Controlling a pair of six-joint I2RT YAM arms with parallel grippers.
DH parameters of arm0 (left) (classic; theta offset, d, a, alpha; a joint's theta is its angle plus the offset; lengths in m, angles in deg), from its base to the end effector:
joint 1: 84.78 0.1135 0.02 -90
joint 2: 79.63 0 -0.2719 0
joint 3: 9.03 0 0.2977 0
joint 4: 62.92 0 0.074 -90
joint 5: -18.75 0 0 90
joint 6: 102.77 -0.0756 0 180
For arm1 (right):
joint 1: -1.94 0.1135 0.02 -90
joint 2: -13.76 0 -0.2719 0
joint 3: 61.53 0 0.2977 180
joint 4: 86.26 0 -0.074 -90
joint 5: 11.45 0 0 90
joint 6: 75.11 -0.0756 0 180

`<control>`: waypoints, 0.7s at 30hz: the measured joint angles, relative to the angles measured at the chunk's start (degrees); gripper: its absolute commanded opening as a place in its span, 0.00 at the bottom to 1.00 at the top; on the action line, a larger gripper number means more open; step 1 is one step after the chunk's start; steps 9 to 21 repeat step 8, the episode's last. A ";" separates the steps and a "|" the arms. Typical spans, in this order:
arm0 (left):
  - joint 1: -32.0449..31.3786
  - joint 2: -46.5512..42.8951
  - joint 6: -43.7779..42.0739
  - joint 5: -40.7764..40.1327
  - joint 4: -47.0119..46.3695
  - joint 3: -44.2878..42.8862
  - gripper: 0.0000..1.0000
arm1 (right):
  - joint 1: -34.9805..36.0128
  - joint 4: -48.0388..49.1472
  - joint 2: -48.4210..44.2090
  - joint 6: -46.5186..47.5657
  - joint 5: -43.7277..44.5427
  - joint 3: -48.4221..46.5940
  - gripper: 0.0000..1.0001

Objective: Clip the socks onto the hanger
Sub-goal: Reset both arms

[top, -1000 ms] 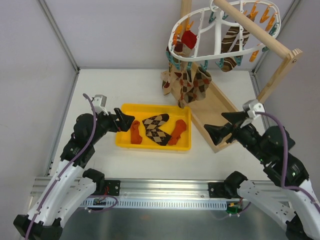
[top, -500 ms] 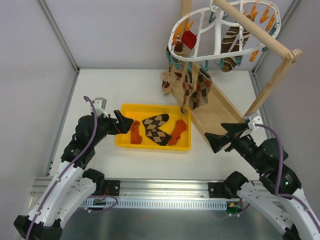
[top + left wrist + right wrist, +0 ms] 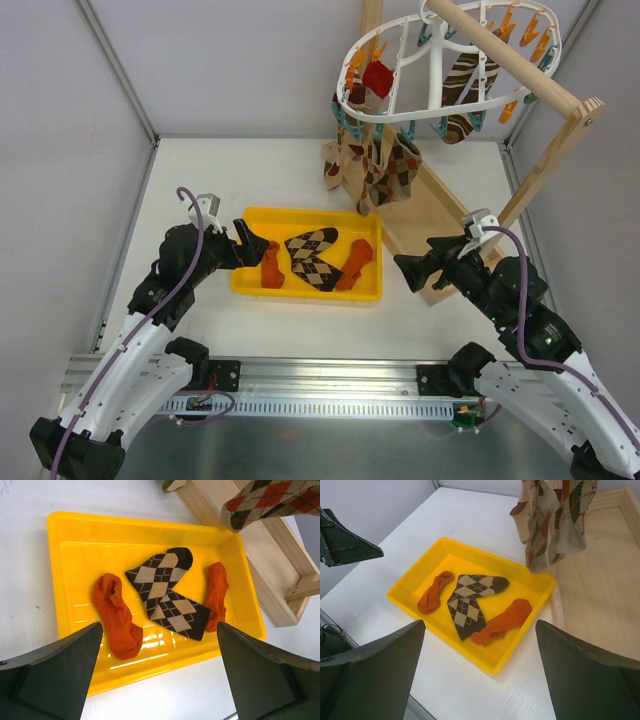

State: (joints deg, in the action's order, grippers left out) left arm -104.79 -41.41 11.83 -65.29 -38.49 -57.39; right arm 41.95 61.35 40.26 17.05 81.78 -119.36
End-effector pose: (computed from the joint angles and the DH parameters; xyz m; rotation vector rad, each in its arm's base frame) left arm 0.2266 -0.0909 0.2973 0.0007 1.8668 -0.6401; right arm 0.1409 0.1127 0.3868 -0.5371 1.5168 0.4692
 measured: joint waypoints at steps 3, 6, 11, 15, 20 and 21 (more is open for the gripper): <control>0.00 0.02 -0.02 -0.02 -0.02 0.00 0.99 | 0.00 0.31 0.22 0.00 0.02 0.00 0.97; 0.00 0.02 -0.17 -0.04 0.00 0.00 0.99 | 0.00 0.96 0.20 0.00 -0.24 0.00 0.97; 0.00 0.02 -0.22 -0.04 -0.02 0.00 0.99 | 0.00 1.07 0.20 0.00 -0.33 0.00 0.97; 0.00 0.02 -0.22 -0.04 -0.02 0.00 0.99 | 0.00 1.07 0.20 0.00 -0.33 0.00 0.97; 0.00 0.02 -0.22 -0.04 -0.02 0.00 0.99 | 0.00 1.07 0.20 0.00 -0.33 0.00 0.97; 0.00 0.02 -0.22 -0.04 -0.02 0.00 0.99 | 0.00 1.07 0.20 0.00 -0.33 0.00 0.97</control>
